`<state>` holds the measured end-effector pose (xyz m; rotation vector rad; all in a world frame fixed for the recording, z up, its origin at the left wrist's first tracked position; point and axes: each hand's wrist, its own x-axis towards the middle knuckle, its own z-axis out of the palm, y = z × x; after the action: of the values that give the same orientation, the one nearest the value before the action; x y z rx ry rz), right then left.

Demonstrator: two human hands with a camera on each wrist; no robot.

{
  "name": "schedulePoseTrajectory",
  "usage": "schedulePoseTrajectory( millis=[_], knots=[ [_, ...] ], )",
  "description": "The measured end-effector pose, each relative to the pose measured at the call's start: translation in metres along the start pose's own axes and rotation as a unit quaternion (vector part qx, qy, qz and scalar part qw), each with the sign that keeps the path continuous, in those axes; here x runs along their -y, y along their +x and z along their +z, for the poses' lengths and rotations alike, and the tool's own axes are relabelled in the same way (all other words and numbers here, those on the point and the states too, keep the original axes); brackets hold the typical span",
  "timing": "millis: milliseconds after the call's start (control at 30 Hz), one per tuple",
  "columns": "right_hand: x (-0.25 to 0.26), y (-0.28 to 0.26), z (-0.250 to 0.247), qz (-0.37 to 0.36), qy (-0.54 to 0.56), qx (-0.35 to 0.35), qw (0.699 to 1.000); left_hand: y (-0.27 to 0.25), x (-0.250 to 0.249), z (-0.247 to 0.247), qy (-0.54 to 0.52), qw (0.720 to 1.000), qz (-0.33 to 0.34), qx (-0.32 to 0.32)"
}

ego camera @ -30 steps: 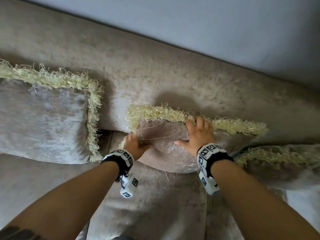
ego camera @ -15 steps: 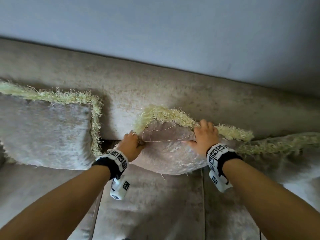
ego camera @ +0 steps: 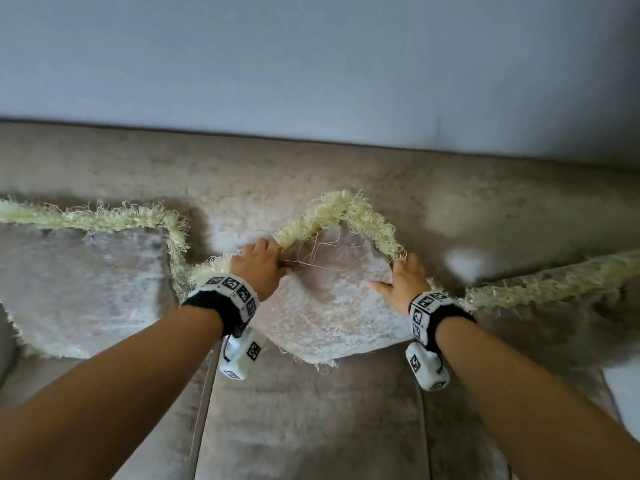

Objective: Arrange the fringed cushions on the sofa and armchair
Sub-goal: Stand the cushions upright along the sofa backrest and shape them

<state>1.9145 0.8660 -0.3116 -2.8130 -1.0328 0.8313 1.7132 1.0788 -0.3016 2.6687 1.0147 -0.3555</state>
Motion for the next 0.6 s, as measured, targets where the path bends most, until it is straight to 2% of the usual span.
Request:
schedulePoseTrajectory(
  millis=[67, 200, 267, 333, 400, 533, 600],
  knots=[
    [-0.004, 0.009, 0.028, 0.011, 0.034, -0.042, 0.998, 0.003, 0.007, 0.029, -0.055, 0.998, -0.003, -0.034],
    [-0.018, 0.012, 0.058, -0.007, 0.124, -0.160, 0.979, -0.004, 0.016, 0.065, -0.104, 0.979, 0.021, -0.173],
    [-0.030, 0.005, 0.064, -0.035, 0.135, -0.217, 0.966, -0.014, 0.018, 0.075, -0.101, 0.973, 0.026, -0.205],
    [-0.043, -0.005, 0.068, -0.056, 0.128, -0.256, 0.957, -0.023, 0.021, 0.082, -0.068, 0.975, 0.024, -0.209],
    [-0.055, -0.008, 0.071, -0.054, 0.110, -0.231, 0.965, -0.025, 0.026, 0.086, -0.047, 0.980, 0.028, -0.190],
    [-0.066, 0.010, 0.071, -0.066, 0.041, -0.113, 0.991, -0.005, 0.032, 0.092, -0.040, 0.991, 0.028, -0.126],
    [-0.062, 0.025, 0.076, -0.059, 0.048, -0.078, 0.994, 0.008, 0.032, 0.091, -0.062, 0.992, 0.019, -0.111]
  ],
)
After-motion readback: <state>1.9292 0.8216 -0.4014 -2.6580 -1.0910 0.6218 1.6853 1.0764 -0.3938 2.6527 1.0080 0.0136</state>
